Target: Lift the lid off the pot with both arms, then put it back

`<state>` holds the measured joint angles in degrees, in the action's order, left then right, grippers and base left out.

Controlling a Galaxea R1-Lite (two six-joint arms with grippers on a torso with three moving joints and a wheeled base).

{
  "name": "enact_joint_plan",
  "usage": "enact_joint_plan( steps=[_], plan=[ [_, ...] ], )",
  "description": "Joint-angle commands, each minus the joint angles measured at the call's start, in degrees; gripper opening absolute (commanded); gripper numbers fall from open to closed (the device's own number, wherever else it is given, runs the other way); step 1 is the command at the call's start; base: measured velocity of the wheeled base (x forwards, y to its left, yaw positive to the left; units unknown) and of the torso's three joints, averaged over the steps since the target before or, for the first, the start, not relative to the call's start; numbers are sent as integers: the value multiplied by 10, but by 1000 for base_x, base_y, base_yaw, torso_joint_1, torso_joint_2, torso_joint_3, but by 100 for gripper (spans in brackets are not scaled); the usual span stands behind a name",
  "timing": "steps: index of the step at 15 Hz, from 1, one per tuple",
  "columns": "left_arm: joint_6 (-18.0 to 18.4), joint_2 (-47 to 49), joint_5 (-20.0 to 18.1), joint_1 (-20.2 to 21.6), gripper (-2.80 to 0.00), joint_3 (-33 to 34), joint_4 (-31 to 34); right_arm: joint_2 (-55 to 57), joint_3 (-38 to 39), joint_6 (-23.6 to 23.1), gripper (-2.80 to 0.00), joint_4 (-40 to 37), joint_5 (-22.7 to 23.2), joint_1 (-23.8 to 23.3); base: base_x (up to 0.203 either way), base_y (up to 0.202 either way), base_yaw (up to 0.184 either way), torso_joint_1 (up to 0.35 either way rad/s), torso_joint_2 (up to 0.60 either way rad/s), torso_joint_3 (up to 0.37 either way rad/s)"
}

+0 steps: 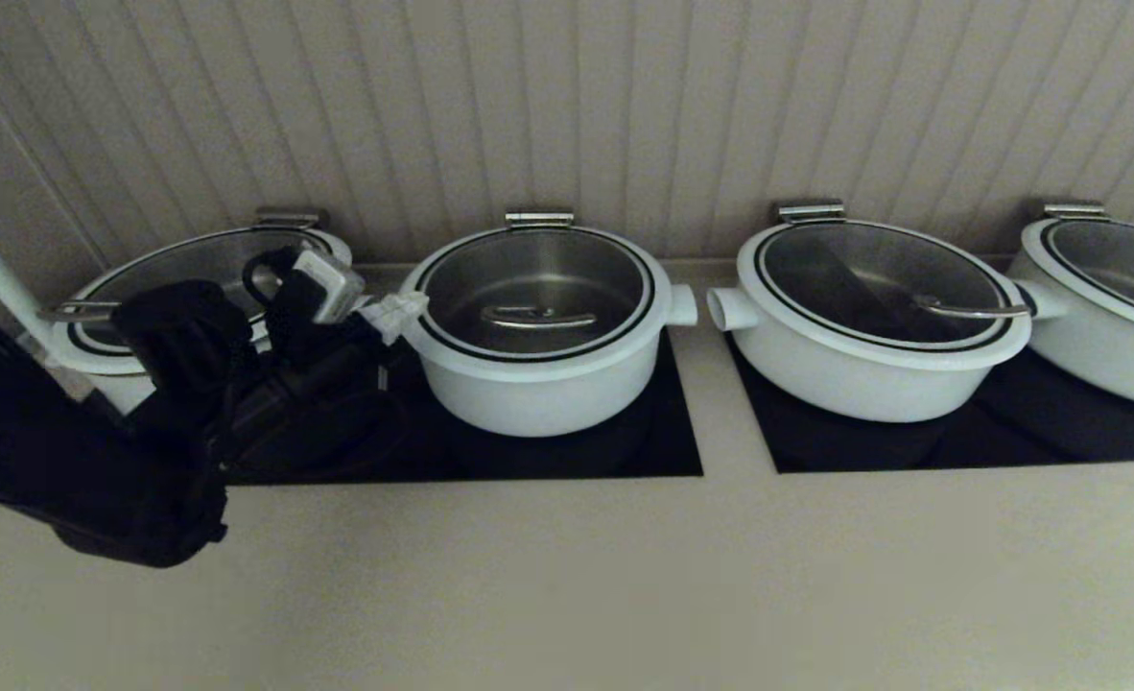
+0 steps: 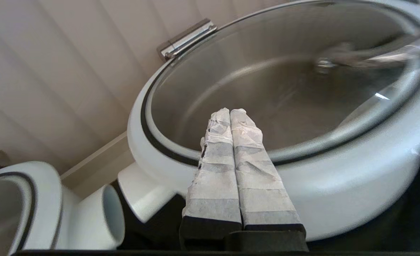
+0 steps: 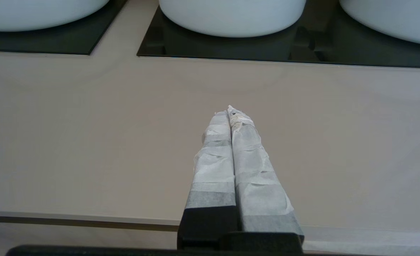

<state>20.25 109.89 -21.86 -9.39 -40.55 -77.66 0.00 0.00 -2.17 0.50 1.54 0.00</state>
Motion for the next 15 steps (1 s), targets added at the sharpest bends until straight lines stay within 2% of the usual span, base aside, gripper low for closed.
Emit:
enact_joint_plan(
  steps=[1, 7, 9, 11, 13, 15],
  plan=[
    [1, -55, -1, 0, -280, 52, -18, 1, 0, 1, -280, 0, 0, 0, 0, 0, 0, 0, 0, 0],
    [-2, -191, 6, 8, -280, 213, -27, 1, 0, 0, -280, 0, 0, 0, 0, 0, 0, 0, 0, 0],
    [-2, -253, 29, 9, -280, 283, -24, 1, 0, 0, -280, 0, 0, 0, 0, 0, 0, 0, 0, 0],
    [-2, -329, 74, 11, -280, 352, -15, 0, 0, 0, -280, 0, 0, 0, 0, 0, 0, 0, 0, 0],
    [-2, -436, 128, 15, -280, 382, 38, 0, 0, 0, -280, 0, 0, 0, 0, 0, 0, 0, 0, 0],
    [-1, -576, 159, 16, -280, 392, 150, 1, 0, 1, -280, 0, 0, 0, 0, 0, 0, 0, 0, 0]
  ],
)
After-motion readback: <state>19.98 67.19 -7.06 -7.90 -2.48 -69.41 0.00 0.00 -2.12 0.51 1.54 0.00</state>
